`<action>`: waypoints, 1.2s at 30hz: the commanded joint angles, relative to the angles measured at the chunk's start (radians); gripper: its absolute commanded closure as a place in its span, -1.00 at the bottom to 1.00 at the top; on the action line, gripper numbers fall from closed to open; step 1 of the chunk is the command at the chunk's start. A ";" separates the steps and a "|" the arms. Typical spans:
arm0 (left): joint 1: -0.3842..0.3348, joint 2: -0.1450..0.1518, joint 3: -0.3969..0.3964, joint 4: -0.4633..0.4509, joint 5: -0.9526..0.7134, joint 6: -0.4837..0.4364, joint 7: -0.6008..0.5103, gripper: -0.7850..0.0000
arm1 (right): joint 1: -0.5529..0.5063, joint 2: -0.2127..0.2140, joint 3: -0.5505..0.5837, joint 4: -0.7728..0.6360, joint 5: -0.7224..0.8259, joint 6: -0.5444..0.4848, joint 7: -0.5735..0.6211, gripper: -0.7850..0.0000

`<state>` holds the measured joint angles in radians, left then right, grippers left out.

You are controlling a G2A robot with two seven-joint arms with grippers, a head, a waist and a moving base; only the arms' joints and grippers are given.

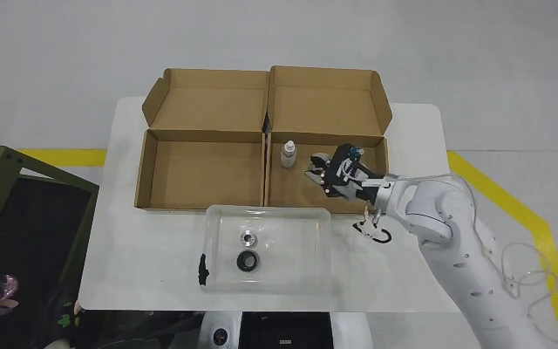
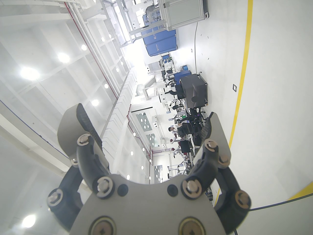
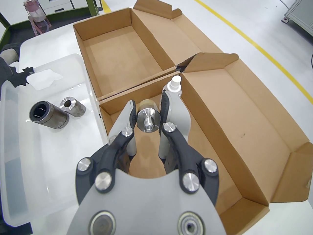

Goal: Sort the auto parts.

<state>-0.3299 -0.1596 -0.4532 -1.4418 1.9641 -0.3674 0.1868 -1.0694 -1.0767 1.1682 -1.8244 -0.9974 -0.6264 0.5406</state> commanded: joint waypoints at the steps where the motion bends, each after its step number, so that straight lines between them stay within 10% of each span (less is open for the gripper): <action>1: 0.000 0.000 0.000 0.000 0.000 0.000 0.000 -1.00 | 0.020 -0.004 -0.018 0.024 -0.005 0.017 0.008 1.00; 36: 0.000 0.000 0.000 0.000 0.000 0.000 0.000 -1.00 | 0.278 -0.095 -0.311 0.327 -0.171 0.244 0.201 1.00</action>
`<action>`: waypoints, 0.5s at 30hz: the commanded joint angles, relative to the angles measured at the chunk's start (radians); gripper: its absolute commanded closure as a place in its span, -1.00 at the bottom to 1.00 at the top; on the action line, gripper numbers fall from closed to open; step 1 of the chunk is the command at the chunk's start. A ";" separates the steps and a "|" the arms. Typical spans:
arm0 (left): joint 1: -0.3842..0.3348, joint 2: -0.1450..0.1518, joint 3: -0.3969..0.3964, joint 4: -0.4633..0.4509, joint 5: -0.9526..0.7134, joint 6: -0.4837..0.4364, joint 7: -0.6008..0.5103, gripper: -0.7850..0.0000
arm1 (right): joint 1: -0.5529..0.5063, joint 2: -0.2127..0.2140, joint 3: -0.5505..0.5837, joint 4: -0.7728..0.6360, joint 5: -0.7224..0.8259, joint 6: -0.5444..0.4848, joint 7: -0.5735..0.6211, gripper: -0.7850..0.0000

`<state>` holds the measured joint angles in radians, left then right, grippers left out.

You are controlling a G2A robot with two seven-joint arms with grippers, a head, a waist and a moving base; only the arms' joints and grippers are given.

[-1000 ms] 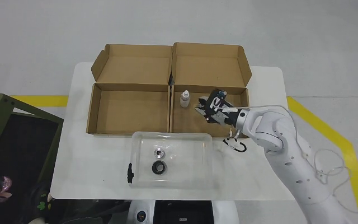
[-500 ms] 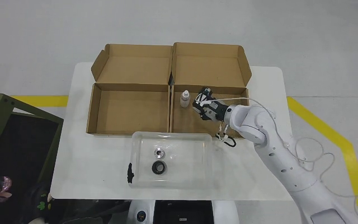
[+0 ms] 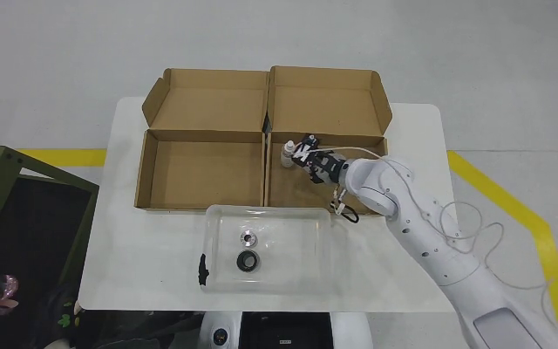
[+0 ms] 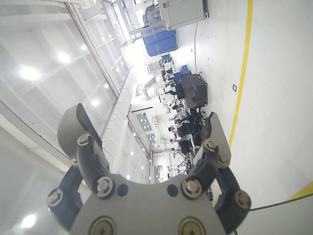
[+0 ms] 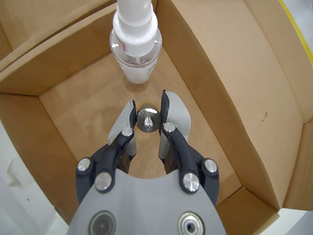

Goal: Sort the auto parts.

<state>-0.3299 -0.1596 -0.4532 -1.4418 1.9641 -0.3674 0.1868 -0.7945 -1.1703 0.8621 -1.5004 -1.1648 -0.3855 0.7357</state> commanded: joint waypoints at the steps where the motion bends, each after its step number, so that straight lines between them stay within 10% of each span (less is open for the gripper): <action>1: 0.000 0.000 0.000 0.000 0.000 0.000 0.000 -1.00 | 0.007 -0.004 -0.010 0.008 -0.008 0.008 0.015 1.00; 15: 0.000 0.000 0.000 0.000 0.000 0.000 0.000 -1.00 | 0.050 -0.032 -0.045 0.062 0.013 -0.001 0.077 0.81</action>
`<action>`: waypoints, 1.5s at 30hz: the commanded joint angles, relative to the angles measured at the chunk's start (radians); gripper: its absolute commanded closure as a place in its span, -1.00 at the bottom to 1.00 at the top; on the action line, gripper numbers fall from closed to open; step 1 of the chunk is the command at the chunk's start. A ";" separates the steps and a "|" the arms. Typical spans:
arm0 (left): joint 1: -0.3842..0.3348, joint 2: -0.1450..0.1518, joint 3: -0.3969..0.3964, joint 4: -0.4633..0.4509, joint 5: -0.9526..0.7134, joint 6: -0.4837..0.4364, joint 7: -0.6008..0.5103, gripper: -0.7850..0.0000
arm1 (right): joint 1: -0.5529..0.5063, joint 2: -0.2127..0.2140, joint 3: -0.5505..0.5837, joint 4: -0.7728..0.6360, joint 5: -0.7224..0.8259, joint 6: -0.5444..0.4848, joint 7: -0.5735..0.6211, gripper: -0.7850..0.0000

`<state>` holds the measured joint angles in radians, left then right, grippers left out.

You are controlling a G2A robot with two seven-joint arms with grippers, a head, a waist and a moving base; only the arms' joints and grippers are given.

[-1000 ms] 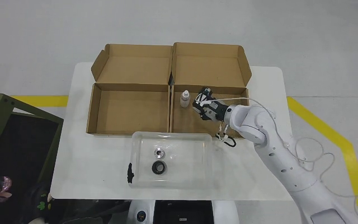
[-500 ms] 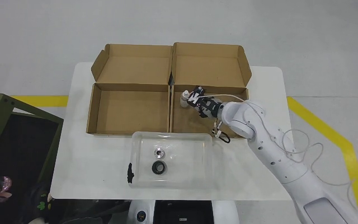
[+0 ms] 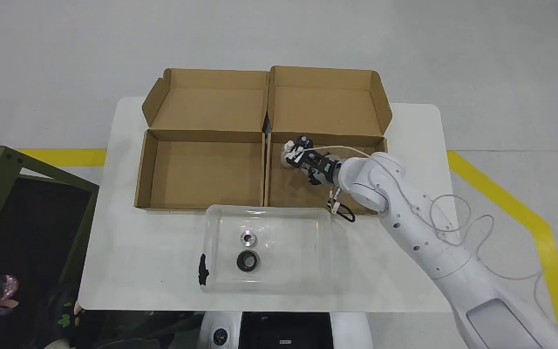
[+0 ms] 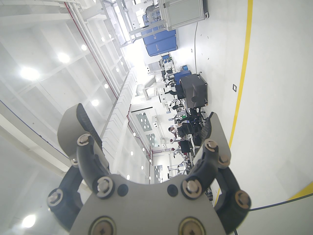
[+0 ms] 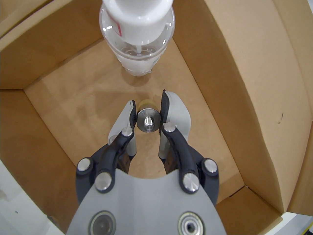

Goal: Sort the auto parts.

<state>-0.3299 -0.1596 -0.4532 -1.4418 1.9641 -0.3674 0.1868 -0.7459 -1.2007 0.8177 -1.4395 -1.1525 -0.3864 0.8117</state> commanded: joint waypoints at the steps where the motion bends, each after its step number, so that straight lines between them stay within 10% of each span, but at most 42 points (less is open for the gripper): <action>1: 0.000 0.000 0.000 0.000 0.000 0.000 0.000 -1.00 | 0.003 -0.002 -0.001 0.003 0.001 -0.001 0.001 0.80; 10: 0.000 0.000 0.000 0.000 0.000 0.000 0.000 -1.00 | -0.008 -0.006 0.013 -0.004 0.002 0.002 -0.014 0.26; 32: 0.000 0.000 0.000 0.000 0.000 0.000 0.000 -1.00 | -0.299 0.067 0.238 -0.499 -0.035 -0.128 -0.073 0.03; 45: 0.000 0.000 0.000 0.000 0.000 0.000 0.000 -1.00 | -0.384 0.066 0.095 -0.667 -0.121 -0.251 -0.140 0.04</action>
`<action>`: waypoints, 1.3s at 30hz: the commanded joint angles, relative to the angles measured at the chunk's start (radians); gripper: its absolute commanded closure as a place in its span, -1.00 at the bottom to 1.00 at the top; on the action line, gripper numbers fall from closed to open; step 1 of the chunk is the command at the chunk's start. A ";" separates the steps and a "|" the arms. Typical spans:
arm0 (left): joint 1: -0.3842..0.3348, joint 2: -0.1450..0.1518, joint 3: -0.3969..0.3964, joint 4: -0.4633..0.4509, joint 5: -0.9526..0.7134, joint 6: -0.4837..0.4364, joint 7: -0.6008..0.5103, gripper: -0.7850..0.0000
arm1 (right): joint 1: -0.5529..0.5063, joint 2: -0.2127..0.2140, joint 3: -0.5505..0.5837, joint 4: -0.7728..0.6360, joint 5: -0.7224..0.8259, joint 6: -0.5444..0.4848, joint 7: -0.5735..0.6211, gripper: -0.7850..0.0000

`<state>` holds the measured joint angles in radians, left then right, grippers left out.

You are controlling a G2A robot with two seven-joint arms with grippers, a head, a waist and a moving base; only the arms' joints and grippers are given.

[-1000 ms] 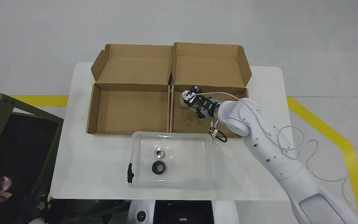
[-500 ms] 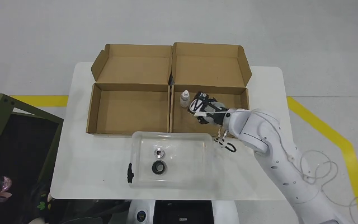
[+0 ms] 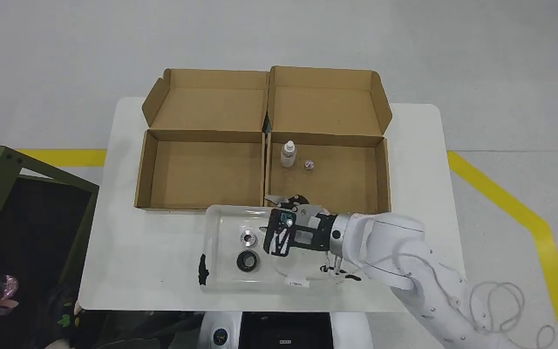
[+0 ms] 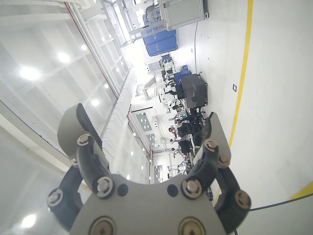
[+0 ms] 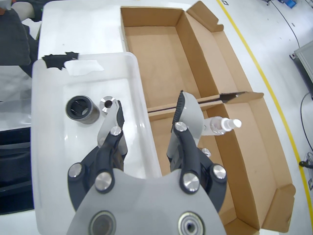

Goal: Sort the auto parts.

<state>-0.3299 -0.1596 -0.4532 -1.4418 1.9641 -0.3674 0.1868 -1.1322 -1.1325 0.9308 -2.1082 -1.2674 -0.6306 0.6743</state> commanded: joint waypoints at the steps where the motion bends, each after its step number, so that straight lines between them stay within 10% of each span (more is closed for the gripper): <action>1: 0.000 0.000 0.000 0.000 0.000 0.000 0.000 -1.00 | 0.007 -0.005 -0.037 0.007 -0.009 -0.012 -0.007 0.04; 39: 0.000 0.000 0.000 0.000 0.000 0.000 0.000 -1.00 | 0.148 -0.071 -0.218 0.282 0.013 -0.008 0.003 0.04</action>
<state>-0.3299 -0.1596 -0.4532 -1.4418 1.9641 -0.3674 0.1868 -0.9852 -1.2035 0.7113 -1.8299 -1.2558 -0.6394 0.6773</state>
